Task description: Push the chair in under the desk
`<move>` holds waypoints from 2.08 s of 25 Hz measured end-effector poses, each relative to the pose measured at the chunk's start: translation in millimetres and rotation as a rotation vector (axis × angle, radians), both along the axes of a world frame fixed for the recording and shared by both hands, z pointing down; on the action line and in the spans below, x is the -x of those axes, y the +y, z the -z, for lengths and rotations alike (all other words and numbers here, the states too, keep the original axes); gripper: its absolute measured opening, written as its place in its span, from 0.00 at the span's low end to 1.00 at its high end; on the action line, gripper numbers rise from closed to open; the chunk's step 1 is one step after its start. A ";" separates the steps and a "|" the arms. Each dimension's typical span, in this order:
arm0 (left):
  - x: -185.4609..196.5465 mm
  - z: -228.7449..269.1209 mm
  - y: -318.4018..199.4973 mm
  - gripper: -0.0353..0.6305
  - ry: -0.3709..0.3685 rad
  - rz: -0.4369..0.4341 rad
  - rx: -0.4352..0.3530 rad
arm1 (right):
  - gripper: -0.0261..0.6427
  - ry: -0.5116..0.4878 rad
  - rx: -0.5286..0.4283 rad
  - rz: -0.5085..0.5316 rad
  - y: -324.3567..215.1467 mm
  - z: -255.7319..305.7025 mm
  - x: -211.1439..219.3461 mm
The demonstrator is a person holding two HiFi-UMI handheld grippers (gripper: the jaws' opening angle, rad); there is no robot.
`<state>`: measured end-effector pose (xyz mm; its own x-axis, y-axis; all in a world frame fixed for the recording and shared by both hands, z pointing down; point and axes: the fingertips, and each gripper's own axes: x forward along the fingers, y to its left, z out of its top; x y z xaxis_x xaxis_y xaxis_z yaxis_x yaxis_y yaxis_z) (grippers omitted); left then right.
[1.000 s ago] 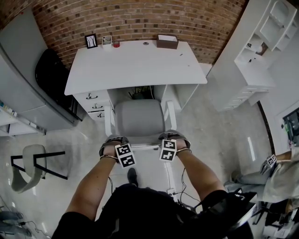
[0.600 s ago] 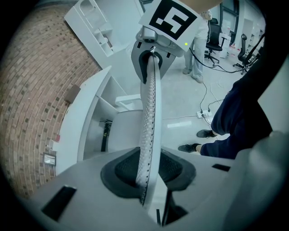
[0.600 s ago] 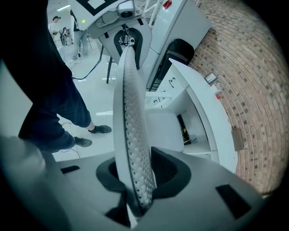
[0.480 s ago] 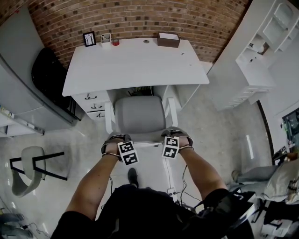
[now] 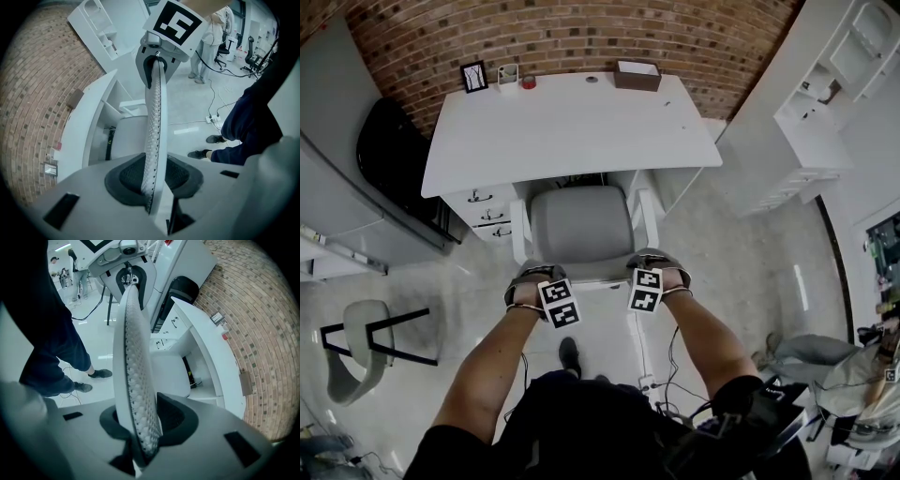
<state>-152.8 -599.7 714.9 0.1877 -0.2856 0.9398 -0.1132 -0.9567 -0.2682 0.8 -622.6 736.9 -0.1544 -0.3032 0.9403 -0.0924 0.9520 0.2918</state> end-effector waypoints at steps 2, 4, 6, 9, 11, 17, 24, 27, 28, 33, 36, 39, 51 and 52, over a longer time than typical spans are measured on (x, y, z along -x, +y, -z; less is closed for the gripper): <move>2.8 -0.8 -4.3 0.21 -0.003 0.000 0.013 | 0.19 -0.002 -0.009 -0.007 -4.4 -0.4 2.4; 5.3 -1.3 -8.2 0.21 -0.005 -0.001 0.019 | 0.20 -0.003 -0.012 -0.015 -8.4 -1.0 4.9; 5.9 -0.6 -10.6 0.20 0.001 -0.006 0.018 | 0.21 -0.001 -0.013 -0.021 -12.1 -0.7 5.4; 3.8 0.6 -13.1 0.20 0.012 -0.014 0.014 | 0.21 0.005 -0.015 -0.021 -16.4 0.3 3.6; 3.7 -0.4 -14.3 0.20 0.015 -0.022 0.014 | 0.21 0.004 -0.017 -0.023 -17.8 -0.1 3.4; 4.0 -3.6 -12.4 0.19 0.021 -0.054 -0.009 | 0.27 -0.023 -0.054 -0.065 -18.4 0.6 3.8; 2.0 -1.8 -13.8 0.20 0.079 -0.070 -0.054 | 0.35 -0.067 -0.077 -0.110 -17.9 11.0 2.7; 1.1 -0.3 -15.1 0.23 0.133 -0.045 -0.017 | 0.38 -0.084 -0.075 -0.135 -14.8 20.3 2.5; 1.1 1.6 -15.1 0.24 0.165 -0.029 0.002 | 0.39 -0.094 -0.074 -0.149 -13.5 23.8 2.6; -1.4 18.2 -14.7 0.33 0.324 -0.004 0.014 | 0.40 -0.219 -0.043 -0.290 -8.2 41.7 -3.6; -2.0 26.0 -13.4 0.36 0.373 0.023 -0.004 | 0.40 -0.304 -0.021 -0.348 -3.5 52.2 -11.5; -2.9 33.2 -12.6 0.38 0.391 0.063 -0.016 | 0.40 -0.357 -0.020 -0.359 0.4 62.8 -19.5; -16.9 164.9 -7.7 0.38 0.999 0.475 -0.130 | 0.14 -0.815 -0.157 -0.531 -22.0 173.9 -35.7; -11.5 180.7 -8.5 0.38 1.072 0.533 -0.166 | 0.11 -0.851 -0.170 -0.554 -22.0 183.6 -36.4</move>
<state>-141.3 -608.2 534.2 0.6712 -0.6669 0.3238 -0.7232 -0.6850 0.0883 37.2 -644.6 553.3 -0.5471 -0.6534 0.5232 -0.7451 0.6650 0.0513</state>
